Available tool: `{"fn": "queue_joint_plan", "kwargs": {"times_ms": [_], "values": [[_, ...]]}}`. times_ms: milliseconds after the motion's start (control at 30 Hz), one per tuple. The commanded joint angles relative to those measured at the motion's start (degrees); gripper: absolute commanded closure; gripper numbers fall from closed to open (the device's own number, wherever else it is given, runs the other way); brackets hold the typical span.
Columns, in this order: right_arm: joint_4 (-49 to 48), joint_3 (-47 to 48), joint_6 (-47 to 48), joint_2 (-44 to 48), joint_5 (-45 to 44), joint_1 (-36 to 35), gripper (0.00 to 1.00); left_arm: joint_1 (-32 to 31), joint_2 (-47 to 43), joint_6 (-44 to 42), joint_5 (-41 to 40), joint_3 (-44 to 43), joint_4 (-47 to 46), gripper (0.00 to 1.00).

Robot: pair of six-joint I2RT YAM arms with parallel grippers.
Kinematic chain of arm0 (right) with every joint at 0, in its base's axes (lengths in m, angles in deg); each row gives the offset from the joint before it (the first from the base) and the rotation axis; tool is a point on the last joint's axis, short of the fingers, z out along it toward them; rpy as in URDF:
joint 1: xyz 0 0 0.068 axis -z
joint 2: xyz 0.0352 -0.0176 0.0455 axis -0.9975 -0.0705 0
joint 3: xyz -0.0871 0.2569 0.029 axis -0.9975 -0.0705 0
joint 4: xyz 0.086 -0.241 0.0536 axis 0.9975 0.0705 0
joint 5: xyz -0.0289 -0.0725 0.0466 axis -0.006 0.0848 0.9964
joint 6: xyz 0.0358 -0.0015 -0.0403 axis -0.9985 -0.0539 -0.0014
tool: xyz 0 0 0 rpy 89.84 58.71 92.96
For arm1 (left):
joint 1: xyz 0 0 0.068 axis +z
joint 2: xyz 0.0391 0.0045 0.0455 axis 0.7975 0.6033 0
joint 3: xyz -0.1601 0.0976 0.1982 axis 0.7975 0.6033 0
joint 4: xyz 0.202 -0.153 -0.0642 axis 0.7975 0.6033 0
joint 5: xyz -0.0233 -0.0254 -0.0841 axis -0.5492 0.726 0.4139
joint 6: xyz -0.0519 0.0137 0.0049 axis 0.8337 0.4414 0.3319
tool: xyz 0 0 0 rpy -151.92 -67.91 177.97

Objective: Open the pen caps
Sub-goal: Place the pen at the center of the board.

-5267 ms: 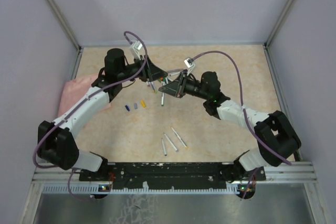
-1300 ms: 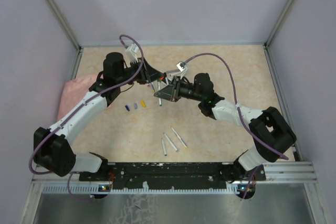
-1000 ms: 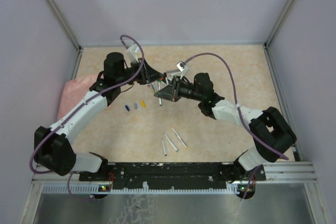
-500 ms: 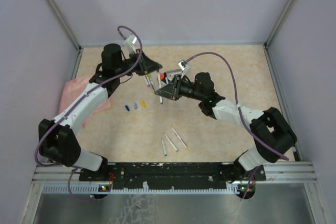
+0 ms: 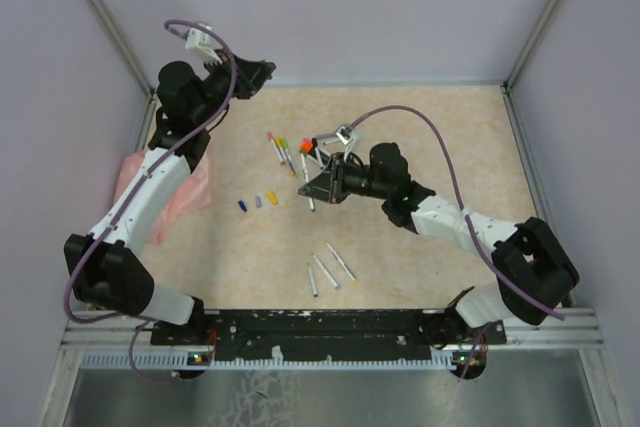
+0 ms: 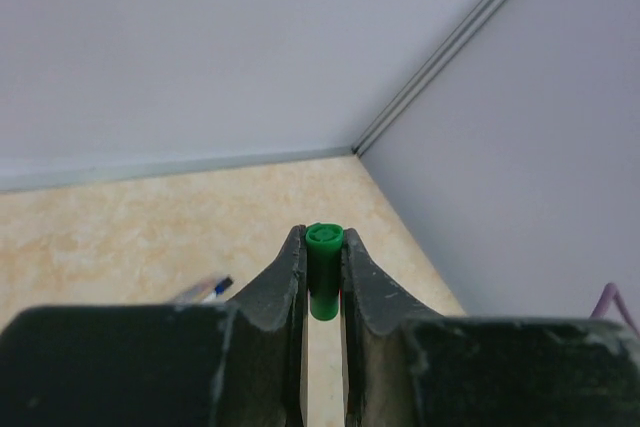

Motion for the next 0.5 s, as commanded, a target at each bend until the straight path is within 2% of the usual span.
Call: {"fn": "queue_joint_plan", "kwargs": {"times_ms": [0,133,233,367,467], "values": [[13.9,2.5,11.2,4.8,-5.8,-0.6,1.00,-0.3,-4.7,-2.7,-0.4,6.7,7.6,1.00],[23.2,1.0,16.6,7.1,-10.6,-0.6,1.00,-0.5,-8.7,-1.6,-0.5,15.4,15.4,1.00],[28.3,0.0,19.0,7.7,-13.8,-0.6,1.00,-1.5,-10.0,0.1,-3.6,20.7,21.7,1.00],[32.1,-1.9,19.8,8.1,-16.2,-0.6,1.00,-4.7,-8.9,2.4,-9.3,23.8,28.7,1.00],[32.9,-3.6,19.2,8.2,-17.7,-0.6,1.00,-7.8,-4.9,3.7,-15.1,22.7,33.9,1.00]]}}
